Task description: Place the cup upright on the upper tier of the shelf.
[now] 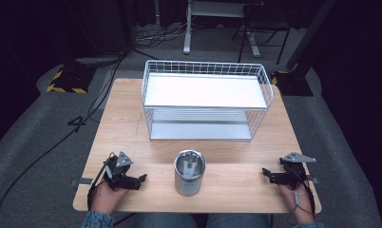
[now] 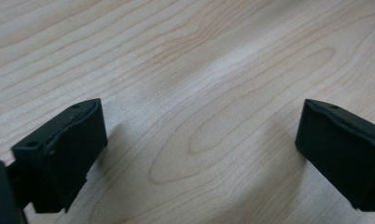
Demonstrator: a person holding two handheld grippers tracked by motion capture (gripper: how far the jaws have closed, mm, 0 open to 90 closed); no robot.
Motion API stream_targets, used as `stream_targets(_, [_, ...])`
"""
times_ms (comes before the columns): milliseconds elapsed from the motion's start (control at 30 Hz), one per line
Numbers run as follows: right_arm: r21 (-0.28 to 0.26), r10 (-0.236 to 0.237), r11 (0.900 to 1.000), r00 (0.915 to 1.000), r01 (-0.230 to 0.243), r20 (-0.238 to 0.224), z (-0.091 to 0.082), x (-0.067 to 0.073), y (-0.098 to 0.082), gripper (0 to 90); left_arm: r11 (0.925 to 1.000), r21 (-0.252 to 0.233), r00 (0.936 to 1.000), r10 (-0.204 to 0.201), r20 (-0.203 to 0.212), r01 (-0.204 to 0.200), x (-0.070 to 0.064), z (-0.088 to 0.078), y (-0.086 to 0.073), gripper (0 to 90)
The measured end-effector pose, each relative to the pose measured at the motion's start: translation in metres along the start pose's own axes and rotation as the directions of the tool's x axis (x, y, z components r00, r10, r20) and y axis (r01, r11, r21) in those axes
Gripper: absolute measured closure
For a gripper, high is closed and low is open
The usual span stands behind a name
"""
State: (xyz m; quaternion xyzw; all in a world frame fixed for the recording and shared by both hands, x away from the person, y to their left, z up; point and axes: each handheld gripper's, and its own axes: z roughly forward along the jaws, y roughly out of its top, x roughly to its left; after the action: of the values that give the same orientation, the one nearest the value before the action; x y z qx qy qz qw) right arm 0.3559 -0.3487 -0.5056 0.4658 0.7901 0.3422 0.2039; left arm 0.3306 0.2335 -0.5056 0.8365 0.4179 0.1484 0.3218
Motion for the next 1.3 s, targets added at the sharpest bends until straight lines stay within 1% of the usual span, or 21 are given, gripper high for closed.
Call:
stream_targets(67, [-0.001,0.001,1.0,1.0,-0.001,0.001,0.0,0.0,0.0,9.9,0.9999,0.014,0.9999,-0.004,0.01,0.004,0.0,-0.001,0.001,0.2])
stream_targets(200, [-0.001,0.001,1.0,1.0,-0.001,0.002,0.0,0.0,0.0,9.9,0.9999,0.001,0.9997,-0.013,0.022,0.013,0.001,-0.005,0.003,0.0])
stream_targets(267, [-0.001,0.001,1.0,1.0,-0.001,0.002,0.0,0.0,0.0,9.9,0.9995,-0.026,0.9994,-0.018,0.031,0.018,0.0,-0.01,0.004,0.0])
stream_targets(333, [-0.001,0.002,1.0,1.0,-0.002,0.002,0.0,0.0,0.0,10.1,0.9972,-0.072,0.9987,-0.016,0.049,0.02,-0.002,-0.017,0.006,0.0])
stream_targets(367, [-0.001,0.002,1.0,1.0,-0.002,0.002,0.0,0.0,0.0,10.1,0.9972,-0.072,0.9987,-0.016,0.049,0.02,-0.002,-0.017,0.006,0.0])
stream_targets(433, [-0.002,0.002,1.0,1.0,-0.002,0.003,0.0,0.0,0.0,10.1,0.994,-0.109,0.9985,0.012,0.054,-0.006,-0.004,-0.023,0.009,0.0])
stream_targets(467, [-0.002,0.002,1.0,1.0,-0.002,0.003,0.0,0.0,0.0,10.1,0.994,-0.109,0.9985,0.012,0.054,-0.006,-0.004,-0.023,0.009,0.0])
stream_targets(567, [-0.001,0.003,1.0,1.0,-0.003,0.003,0.0,0.0,0.0,10.2,0.9883,-0.152,0.9973,0.027,0.069,-0.016,-0.009,-0.029,0.013,0.0])
stream_targets(600, [-0.001,0.003,1.0,1.0,-0.003,0.003,0.0,0.0,0.0,10.2,0.9883,-0.152,0.9973,0.027,0.069,-0.016,-0.009,-0.029,0.013,0.0])
stream_targets(700, [-0.001,0.003,1.0,1.0,-0.003,0.003,0.0,0.0,0.0,10.2,0.9827,-0.185,0.9961,0.027,0.084,-0.011,-0.011,-0.034,0.015,0.0])
stream_targets(733, [-0.001,0.003,1.0,1.0,-0.003,0.003,0.0,0.0,0.0,10.2,0.9765,-0.215,0.9949,0.018,0.099,0.003,-0.013,-0.038,0.016,0.0])
stream_targets(767, [-0.001,0.003,1.0,1.0,-0.003,0.003,0.0,0.0,0.0,10.2,0.9765,-0.215,0.9949,0.018,0.099,0.003,-0.013,-0.038,0.016,0.0])
stream_targets(800, [-0.002,0.003,1.0,1.0,-0.003,0.003,0.0,0.0,0.0,10.4,0.971,-0.239,0.9938,0.025,0.109,0.002,-0.014,-0.042,0.018,0.0])
stream_targets(833, [-0.002,0.003,1.0,1.0,-0.003,0.003,0.0,0.0,0.0,10.4,0.971,-0.239,0.9938,0.025,0.109,0.002,-0.014,-0.042,0.018,0.0])
stream_targets(867, [-0.003,0.001,1.0,1.0,-0.001,0.002,0.0,0.0,0.0,10.6,0.967,-0.255,0.9925,0.019,0.121,0.012,-0.017,-0.045,0.02,0.0])
stream_targets(933, [-0.003,0.001,1.0,1.0,-0.001,0.002,0.0,0.0,0.0,10.7,0.9648,-0.263,0.9921,0.029,0.122,0.004,-0.017,-0.046,0.021,0.0])
stream_targets(1033, [-0.003,0.001,1.0,1.0,-0.001,0.002,0.0,0.0,0.0,10.7,0.956,-0.293,0.9906,0.033,0.133,0.008,-0.021,-0.051,0.024,0.0])
stream_targets(1067, [-0.003,0.001,1.0,1.0,-0.001,0.002,0.0,0.0,0.0,10.7,0.9497,-0.313,0.9898,0.034,0.138,0.011,-0.023,-0.054,0.026,0.0])
stream_targets(1200, [-0.006,-0.004,1.0,1.0,0.004,0.002,0.0,0.0,0.0,11.9,0.9349,-0.354,0.9884,0.029,0.149,0.026,-0.025,-0.061,0.028,0.0])
stream_targets(1233, [-0.006,-0.004,1.0,1.0,0.004,0.002,0.0,0.0,0.0,11.9,0.9349,-0.354,0.9884,0.029,0.149,0.026,-0.025,-0.061,0.028,0.0])
stream_targets(1300, [-0.008,-0.005,1.0,1.0,0.005,0.0,-0.001,0.001,0.0,12.2,0.9305,-0.365,0.9879,0.032,0.152,0.026,-0.027,-0.063,0.03,0.0])
